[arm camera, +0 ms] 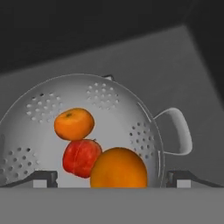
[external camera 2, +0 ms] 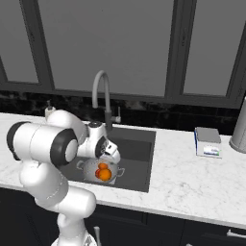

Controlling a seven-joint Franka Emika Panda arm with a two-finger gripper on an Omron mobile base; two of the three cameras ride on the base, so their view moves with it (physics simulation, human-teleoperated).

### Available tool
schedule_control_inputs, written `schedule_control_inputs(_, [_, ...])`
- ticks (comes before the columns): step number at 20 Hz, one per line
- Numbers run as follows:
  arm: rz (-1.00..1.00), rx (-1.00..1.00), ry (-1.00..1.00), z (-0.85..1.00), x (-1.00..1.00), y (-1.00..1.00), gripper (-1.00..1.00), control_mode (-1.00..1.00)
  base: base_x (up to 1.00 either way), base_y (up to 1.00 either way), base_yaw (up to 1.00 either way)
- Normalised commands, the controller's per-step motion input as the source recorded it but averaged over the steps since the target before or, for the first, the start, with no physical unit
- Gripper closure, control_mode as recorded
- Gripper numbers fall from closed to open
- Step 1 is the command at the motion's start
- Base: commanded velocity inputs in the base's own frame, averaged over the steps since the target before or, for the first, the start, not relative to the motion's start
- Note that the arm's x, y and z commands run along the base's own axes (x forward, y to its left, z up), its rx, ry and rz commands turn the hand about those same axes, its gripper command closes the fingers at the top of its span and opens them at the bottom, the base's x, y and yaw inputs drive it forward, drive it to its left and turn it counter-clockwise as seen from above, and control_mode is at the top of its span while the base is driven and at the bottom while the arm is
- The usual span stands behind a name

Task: Put the colander in the sink, put the apple, orange, tangerine in the colander, and turn on the sink faucet and pour water over the colander.

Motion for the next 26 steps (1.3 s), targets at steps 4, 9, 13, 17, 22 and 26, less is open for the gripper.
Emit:
schedule_control_inputs(4, [0.07, 0.01, -0.04, 0.52, 0.00, -0.35, -1.00, -1.00, 0.00, 0.00, 0.00])
schedule_control_inputs(9, [0.06, 0.00, -0.14, 0.42, -0.04, -0.23, -1.00, -1.00, 0.00, 0.00, 0.00])
schedule_control_inputs(13, [0.08, 0.00, -0.32, 0.22, -0.13, -0.10, -1.00, -1.00, 0.00, 0.00, 0.00])
schedule_control_inputs(17, [0.09, 0.00, -0.39, 0.25, -0.17, -0.08, -1.00, -1.00, 0.00, 0.00, 0.00])
schedule_control_inputs(22, [0.12, 0.00, -0.45, 0.29, -0.04, 0.00, -1.00, -1.00, 0.00, 0.00, 0.00])
schedule_control_inputs(26, [0.11, 0.01, -0.39, 0.47, -0.01, -0.02, -1.00, -1.00, 0.00, 0.00, 0.00])
